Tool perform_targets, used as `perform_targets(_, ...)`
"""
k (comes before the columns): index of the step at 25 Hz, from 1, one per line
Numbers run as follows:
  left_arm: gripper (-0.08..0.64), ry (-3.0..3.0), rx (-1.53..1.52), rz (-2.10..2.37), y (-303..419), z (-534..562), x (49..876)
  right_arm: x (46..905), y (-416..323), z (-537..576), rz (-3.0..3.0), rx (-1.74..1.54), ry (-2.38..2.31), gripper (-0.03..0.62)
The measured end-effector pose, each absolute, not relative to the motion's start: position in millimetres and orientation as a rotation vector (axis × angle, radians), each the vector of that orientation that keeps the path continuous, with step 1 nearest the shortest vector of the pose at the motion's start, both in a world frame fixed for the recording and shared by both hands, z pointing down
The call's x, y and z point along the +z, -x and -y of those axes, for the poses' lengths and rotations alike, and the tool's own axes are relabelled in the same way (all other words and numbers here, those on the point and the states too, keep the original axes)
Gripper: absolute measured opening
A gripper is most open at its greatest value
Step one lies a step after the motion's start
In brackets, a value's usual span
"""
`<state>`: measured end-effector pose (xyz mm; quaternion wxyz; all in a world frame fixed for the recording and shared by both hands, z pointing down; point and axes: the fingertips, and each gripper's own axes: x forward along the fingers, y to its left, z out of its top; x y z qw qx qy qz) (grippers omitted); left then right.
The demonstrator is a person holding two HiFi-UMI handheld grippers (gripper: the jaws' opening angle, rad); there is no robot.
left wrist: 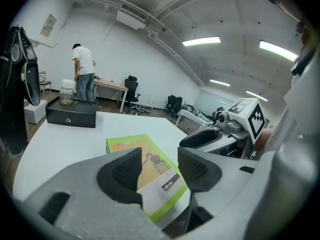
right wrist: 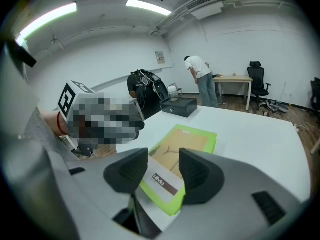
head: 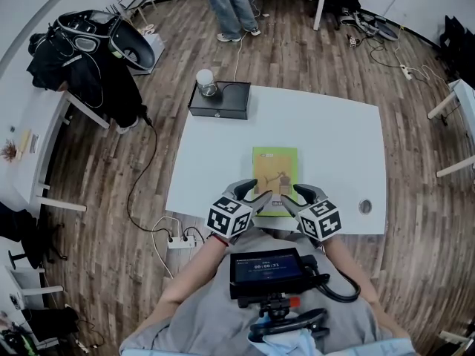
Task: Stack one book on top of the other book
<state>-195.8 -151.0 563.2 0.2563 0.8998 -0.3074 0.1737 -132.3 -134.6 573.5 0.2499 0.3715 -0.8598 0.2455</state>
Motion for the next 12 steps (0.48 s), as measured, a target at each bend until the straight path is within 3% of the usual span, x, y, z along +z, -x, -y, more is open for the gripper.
perform_targets(8, 0.187, -2.472, 0.408, 0.786, 196.5, 135.0, 554.6, 559.0, 146.1, 115.3, 2.444, 0.648, -0.943, 0.182)
perform_targets(12, 0.113, -2.476, 0.394, 0.767, 195.1, 127.1, 554.5, 555.1, 151.3, 110.8, 2.466, 0.608, -0.927, 0.069)
